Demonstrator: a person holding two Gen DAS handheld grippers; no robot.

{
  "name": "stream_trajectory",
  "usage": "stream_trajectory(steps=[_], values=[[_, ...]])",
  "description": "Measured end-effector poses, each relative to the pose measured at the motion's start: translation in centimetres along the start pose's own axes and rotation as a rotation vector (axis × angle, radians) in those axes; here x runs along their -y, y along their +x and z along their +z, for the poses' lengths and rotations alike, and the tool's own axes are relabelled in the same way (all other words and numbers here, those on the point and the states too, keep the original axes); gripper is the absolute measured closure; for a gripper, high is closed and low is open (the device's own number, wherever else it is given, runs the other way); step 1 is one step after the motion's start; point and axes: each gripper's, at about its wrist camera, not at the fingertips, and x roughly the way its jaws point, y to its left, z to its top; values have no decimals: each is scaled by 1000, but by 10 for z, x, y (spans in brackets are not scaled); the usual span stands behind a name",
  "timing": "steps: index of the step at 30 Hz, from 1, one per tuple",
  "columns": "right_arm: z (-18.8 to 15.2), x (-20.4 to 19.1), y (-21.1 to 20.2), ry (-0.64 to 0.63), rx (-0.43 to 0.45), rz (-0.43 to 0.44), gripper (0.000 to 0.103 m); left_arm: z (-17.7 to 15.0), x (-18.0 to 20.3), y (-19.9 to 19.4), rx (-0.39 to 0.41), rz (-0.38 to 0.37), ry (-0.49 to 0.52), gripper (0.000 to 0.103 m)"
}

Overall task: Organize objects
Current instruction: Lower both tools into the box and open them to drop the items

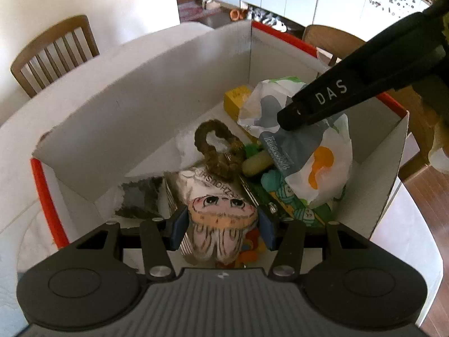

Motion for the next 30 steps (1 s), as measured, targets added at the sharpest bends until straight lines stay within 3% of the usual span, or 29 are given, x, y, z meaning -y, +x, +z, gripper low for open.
stream_trajectory(steps=[6, 13, 16, 19, 30], values=[[-1, 0, 5, -1, -5, -5, 80, -1, 5, 4, -67, -1, 6, 51], [-1, 2, 1, 15, -1, -7, 74, -9, 8, 0, -88, -20, -12, 46], [-2, 2, -4, 22, 4, -6, 71, -14, 6, -5, -80, -40, -43, 37], [-4, 3, -10, 28, 16, -12, 62, -19, 6, -12, -63, -49, -55, 36], [-10, -5, -43, 58, 63, 9, 59, -39, 1, -53, 46, -49, -64, 32]])
